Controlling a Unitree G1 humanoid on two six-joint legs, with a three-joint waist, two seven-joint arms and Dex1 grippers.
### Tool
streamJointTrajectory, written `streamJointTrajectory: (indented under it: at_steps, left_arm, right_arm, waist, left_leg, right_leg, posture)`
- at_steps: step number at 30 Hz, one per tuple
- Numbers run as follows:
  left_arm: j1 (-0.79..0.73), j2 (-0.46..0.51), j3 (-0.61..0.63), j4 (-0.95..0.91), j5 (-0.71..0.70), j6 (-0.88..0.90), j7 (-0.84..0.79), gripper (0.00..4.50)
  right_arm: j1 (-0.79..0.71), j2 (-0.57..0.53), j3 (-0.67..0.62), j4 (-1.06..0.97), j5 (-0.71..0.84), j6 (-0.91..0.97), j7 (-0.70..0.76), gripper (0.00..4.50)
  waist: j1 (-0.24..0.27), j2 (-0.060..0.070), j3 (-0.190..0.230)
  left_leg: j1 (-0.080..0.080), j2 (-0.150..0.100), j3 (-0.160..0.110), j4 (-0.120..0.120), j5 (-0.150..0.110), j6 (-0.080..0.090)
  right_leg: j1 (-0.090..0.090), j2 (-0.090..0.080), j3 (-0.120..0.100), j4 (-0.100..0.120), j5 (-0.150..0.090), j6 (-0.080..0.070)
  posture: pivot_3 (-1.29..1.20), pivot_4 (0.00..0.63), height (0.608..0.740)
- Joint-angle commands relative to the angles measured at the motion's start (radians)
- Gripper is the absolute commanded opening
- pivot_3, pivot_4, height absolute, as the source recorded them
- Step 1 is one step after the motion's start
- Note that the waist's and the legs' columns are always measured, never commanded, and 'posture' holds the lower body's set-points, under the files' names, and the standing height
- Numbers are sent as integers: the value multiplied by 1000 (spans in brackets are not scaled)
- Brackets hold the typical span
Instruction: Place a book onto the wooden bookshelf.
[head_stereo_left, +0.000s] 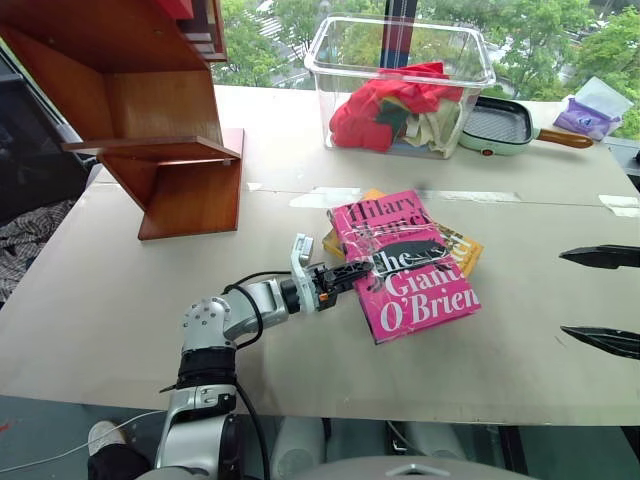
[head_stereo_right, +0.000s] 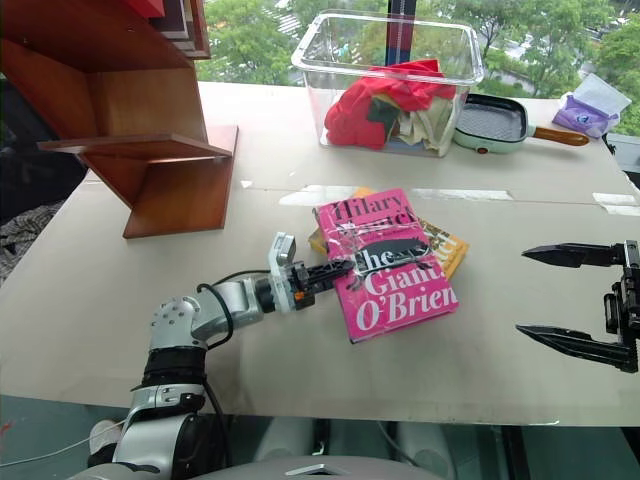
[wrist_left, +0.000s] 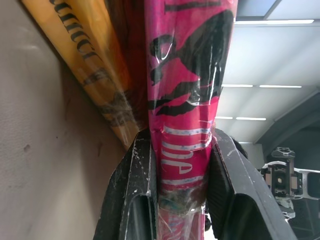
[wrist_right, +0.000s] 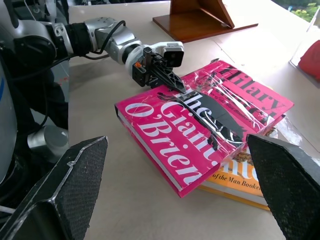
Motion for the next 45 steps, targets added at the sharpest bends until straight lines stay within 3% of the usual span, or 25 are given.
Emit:
streamJointTrajectory:
  at_steps: [1,4,8,10,14,17,21,26,30,36,41,45]
  left_arm:
    - [2,6,-9,28,70,-15,-94,659]
    - [2,30,20,-6,96,-22,-189,659]
    - [19,168,93,-226,69,-22,-282,659]
    - [-1,215,105,-325,128,-95,-306,659]
    - [-127,354,56,-507,377,-280,-400,659]
    - [-295,434,7,-552,478,-337,-449,659]
    - [-416,556,-147,-629,749,-509,-589,659]
    - [-507,645,-287,-598,1089,-788,-701,659]
    - [-588,773,-385,-567,1400,-957,-751,659]
    - [-702,873,-391,-461,1536,-985,-874,659]
    - [-692,1053,-362,-454,1579,-927,-1056,659]
    - [-634,1230,-365,-400,1691,-878,-1137,659]
  right_arm:
    - [-10,3,-12,-25,8,-7,-17,4500]
    - [-15,7,1,-29,4,-10,-30,4500]
    - [-48,17,37,-23,6,-20,-52,4500]
    - [-74,21,67,-6,-3,-34,-58,4500]
    - [-146,36,141,45,-25,-67,-65,4500]
    - [-207,52,190,85,-40,-89,-75,4500]
    - [-268,66,238,135,-70,-122,-78,4500]
    - [-312,86,275,160,-86,-145,-86,4500]
    - [-330,108,299,175,-95,-164,-94,4500]
    - [-371,133,323,210,-108,-193,-94,4500]
    - [-461,157,329,280,-85,-217,-84,4500]
    - [-569,192,319,357,-51,-220,-93,4500]
  waist:
    - [0,0,0]
    - [-1,0,0]
    - [-15,-2,2]
    - [-16,-2,2]
    - [2,-2,2]
    - [8,-6,5]
    - [3,-5,5]
    - [2,-2,7]
    - [2,-2,8]
    - [2,-2,10]
    - [-6,-1,12]
    - [-11,0,15]
  left_leg:
    - [0,0,0,0,0,0]
    - [0,0,-1,0,0,0]
    - [-1,1,-2,-1,0,0]
    - [-2,1,-3,-1,0,0]
    - [-2,0,-2,-1,0,0]
    - [-4,-1,-3,0,0,0]
    - [-4,-2,-2,-1,0,0]
    - [-4,-2,-3,-5,1,-2]
    - [-4,-1,-4,-5,1,-1]
    - [-4,-2,-1,-4,0,0]
    - [-6,-1,1,-3,0,0]
    - [-7,0,1,-4,0,0]
  right_leg:
    - [0,0,0,0,0,0]
    - [0,0,0,0,0,0]
    - [-1,1,0,0,0,0]
    - [-2,2,-1,0,0,0]
    - [-1,1,0,-2,0,0]
    - [-1,2,1,-4,0,0]
    - [0,3,5,-6,-1,3]
    - [-2,5,6,-7,1,6]
    - [-3,6,7,-7,1,6]
    - [-3,5,8,-7,1,7]
    - [-8,6,10,-3,1,7]
    - [-10,6,10,-2,0,7]
  posture:
    - [0,150,714]
    - [0,150,714]
    - [0,150,714]
    - [0,150,714]
    - [0,150,714]
    - [0,150,714]
    - [0,150,714]
    - [0,150,714]
    - [0,150,714]
    - [0,150,714]
    - [0,150,714]
    - [0,150,714]
